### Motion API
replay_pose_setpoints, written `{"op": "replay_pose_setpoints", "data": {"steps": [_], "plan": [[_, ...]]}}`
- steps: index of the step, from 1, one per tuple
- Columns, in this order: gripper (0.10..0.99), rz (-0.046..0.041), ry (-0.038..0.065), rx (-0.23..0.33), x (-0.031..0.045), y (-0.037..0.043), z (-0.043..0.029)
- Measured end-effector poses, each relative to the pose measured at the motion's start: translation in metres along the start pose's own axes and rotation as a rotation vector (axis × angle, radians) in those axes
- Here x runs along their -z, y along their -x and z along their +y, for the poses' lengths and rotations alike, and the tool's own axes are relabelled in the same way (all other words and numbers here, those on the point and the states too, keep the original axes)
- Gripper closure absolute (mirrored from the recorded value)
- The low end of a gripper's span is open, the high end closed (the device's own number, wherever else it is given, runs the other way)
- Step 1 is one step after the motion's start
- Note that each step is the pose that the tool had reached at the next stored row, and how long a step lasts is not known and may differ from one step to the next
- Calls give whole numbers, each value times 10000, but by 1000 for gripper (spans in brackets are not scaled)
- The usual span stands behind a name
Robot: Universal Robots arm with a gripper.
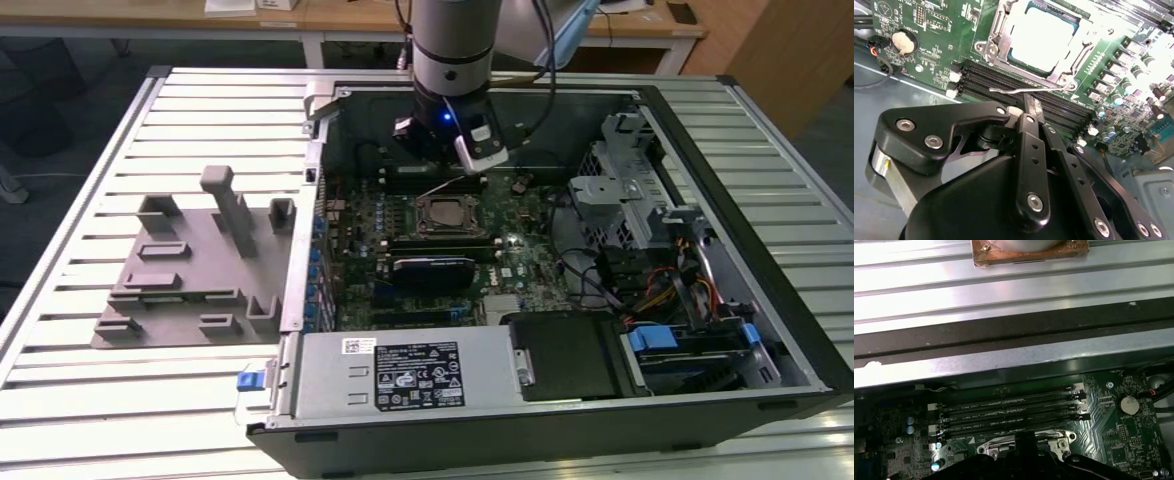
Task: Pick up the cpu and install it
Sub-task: 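Install the first cpu locking lever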
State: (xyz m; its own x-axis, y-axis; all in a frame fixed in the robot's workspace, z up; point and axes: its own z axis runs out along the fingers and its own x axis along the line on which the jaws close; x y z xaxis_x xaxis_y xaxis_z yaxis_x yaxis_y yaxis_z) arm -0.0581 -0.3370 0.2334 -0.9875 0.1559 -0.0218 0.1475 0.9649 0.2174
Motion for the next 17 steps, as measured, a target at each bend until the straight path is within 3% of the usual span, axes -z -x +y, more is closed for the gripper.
{"op": "replay_pose_setpoints", "data": {"steps": [7, 17], "plan": [[980, -167, -229, -86, -36, -1, -8], [980, -265, -369, -347, -61, 17, -11]]}}
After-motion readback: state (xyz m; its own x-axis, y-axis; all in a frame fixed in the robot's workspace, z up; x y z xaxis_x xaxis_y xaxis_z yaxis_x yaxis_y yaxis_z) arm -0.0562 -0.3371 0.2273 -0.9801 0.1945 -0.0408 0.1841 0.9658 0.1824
